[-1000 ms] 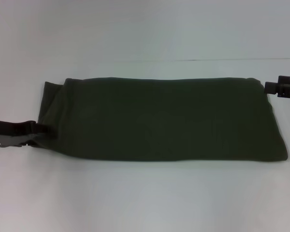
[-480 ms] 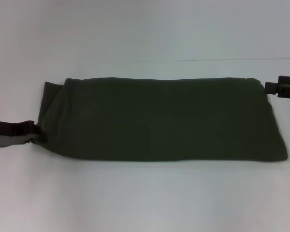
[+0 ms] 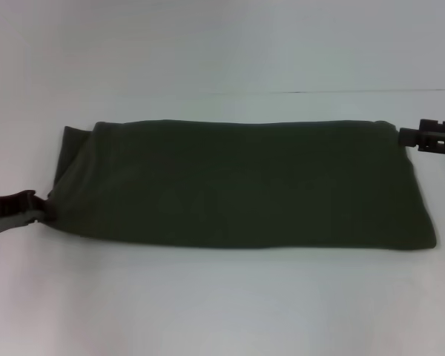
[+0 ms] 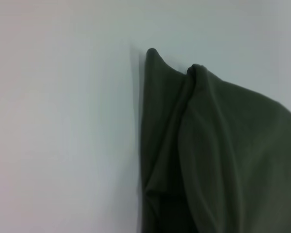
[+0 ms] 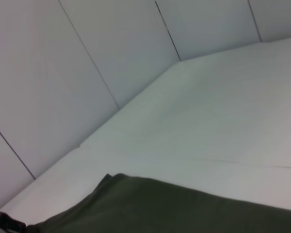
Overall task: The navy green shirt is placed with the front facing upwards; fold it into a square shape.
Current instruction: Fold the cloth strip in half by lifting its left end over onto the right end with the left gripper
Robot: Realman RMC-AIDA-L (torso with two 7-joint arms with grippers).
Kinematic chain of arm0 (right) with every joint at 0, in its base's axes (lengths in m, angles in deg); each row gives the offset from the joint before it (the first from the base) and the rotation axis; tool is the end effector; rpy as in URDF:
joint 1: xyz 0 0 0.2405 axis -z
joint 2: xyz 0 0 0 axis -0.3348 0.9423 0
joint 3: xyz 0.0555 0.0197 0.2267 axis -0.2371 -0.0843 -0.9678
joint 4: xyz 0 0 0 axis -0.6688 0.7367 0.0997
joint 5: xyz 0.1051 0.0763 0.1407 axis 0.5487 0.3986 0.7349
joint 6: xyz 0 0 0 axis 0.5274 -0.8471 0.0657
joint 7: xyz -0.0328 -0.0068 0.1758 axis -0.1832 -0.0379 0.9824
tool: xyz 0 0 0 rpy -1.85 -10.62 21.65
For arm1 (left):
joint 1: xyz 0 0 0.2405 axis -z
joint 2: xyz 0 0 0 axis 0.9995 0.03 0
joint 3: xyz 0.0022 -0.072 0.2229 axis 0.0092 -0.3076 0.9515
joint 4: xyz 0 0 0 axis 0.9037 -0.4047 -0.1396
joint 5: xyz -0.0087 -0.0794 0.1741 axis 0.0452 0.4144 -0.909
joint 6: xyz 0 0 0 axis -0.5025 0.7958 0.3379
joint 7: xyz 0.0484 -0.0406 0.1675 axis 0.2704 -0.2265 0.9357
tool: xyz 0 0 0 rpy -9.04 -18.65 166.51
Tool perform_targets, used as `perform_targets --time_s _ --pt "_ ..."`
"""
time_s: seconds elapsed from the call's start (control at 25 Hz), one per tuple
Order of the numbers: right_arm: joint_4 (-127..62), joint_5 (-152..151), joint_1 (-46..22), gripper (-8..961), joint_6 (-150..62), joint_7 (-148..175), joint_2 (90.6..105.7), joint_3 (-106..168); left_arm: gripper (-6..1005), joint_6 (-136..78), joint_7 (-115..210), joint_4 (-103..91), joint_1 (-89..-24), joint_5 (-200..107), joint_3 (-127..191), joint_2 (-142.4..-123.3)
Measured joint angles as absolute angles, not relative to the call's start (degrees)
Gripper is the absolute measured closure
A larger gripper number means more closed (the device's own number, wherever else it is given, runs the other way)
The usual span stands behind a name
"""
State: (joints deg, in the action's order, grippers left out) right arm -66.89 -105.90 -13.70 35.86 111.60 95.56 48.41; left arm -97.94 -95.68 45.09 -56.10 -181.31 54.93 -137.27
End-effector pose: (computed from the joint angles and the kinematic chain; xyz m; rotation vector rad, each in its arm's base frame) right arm 0.2539 0.3598 0.0688 -2.4005 1.0616 0.7245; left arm -0.3103 0.3478 0.0339 -1.8687 -1.8203 -0.3043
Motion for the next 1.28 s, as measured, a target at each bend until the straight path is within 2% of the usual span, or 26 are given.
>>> perform_targets --time_s 0.36,0.76,0.92,1.28 --pt "-66.84 -103.78 -13.95 55 35.59 111.21 98.22 48.4 960 -101.52 -89.66 48.04 -62.52 -175.36 47.83 -137.75" --pt "-66.38 -101.66 -14.96 55 33.39 111.24 101.29 48.97 961 -104.86 -84.08 51.5 -67.75 -175.7 37.05 -135.97" --pt "-64.62 -101.58 -15.74 55 32.2 110.89 101.76 49.17 961 -105.37 -83.25 52.59 -69.13 -176.04 35.16 -135.47" --pt "-63.3 -101.63 -15.99 55 32.45 109.39 101.8 49.28 960 -110.45 -82.32 54.1 -69.29 -172.0 33.41 -135.09"
